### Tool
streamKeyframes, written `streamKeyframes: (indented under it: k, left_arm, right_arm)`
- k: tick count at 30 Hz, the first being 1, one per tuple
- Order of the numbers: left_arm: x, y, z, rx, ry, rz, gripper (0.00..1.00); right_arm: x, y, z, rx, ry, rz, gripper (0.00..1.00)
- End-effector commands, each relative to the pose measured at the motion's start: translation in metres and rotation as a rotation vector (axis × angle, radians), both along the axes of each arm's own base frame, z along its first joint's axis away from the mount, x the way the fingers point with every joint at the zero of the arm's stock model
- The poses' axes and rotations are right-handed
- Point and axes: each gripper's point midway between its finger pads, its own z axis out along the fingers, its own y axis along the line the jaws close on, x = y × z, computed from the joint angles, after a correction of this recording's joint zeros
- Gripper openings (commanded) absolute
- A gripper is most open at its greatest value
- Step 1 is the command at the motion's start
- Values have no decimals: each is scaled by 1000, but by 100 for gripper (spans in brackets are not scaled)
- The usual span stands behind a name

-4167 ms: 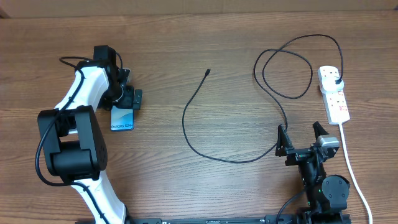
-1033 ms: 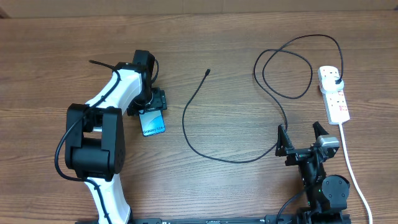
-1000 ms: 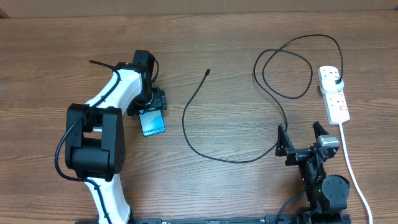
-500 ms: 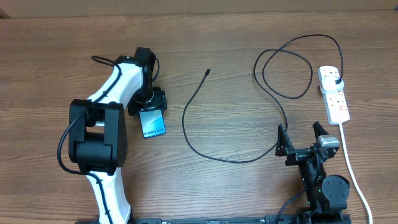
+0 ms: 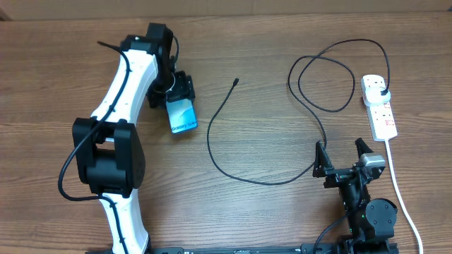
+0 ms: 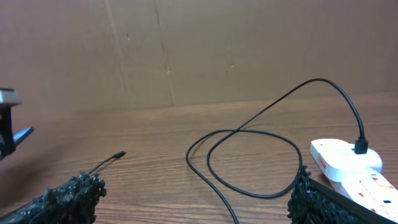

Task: Plug charger to phone and switch on socket
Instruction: 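Raise the held smartphone toward the table center with the left gripper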

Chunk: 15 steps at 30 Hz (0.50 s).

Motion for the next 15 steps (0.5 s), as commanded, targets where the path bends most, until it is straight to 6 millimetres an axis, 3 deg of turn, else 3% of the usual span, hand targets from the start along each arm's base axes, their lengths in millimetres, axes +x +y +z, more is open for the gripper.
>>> streamKeyframes:
  k: [1,10,15]
  left_arm:
    - [8,-39,35,-246,-31,-15,76]
    - [-10,-91,74,-630,134,91,77]
    - [-18,-105,93,-762,222,137,77]
  right_arm:
    - [0,0,-2,2,-2,3,100]
    - [0,0,-2,2,-2,3,100]
    - [0,0,-2,2,-2,3,100]
